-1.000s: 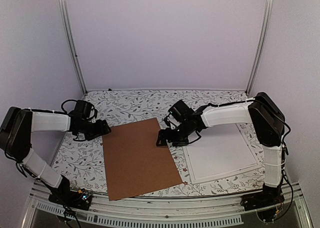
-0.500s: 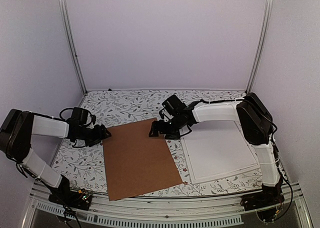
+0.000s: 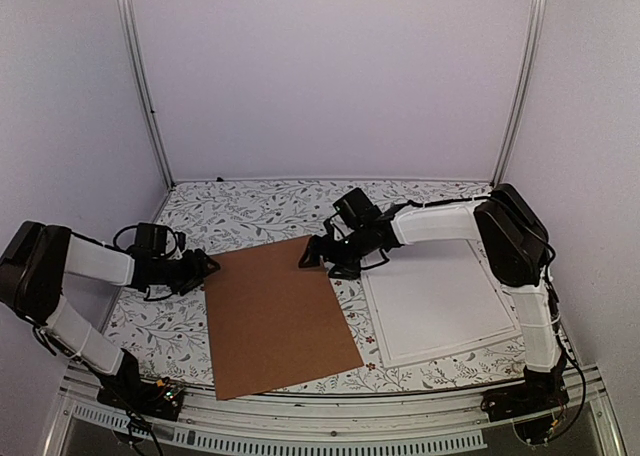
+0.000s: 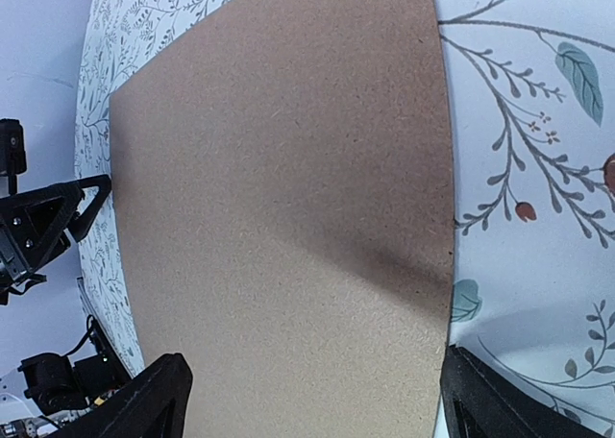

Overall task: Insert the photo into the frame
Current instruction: Pick up the backboard from the center of the board.

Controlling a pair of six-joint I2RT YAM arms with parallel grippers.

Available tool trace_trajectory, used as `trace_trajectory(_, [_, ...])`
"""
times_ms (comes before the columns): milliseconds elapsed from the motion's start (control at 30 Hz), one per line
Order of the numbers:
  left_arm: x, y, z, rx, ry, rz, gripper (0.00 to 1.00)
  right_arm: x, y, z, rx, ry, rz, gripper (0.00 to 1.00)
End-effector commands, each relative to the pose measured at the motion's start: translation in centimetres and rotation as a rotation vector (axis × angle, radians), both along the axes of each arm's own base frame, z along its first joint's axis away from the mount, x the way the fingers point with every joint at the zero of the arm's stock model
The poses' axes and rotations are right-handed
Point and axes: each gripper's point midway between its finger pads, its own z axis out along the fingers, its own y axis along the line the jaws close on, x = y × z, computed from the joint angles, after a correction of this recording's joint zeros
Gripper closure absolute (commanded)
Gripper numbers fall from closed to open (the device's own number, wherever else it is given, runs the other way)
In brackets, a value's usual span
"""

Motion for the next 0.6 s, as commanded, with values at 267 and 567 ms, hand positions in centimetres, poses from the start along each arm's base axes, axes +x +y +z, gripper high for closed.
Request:
trace_trajectory(267, [-1.0,-4.8,5.1,-0.269,-0.083,-0.175,0.3,-3.1,-0.3,-3.6,0.007,0.12,0.012,0.07])
trace_trajectory(567, [-0.8,-5.5,8.0,-0.309,-0.148,-0.213,0.32,-3.3,-0.6,-3.8,0.008,0.123,0.01,0.07])
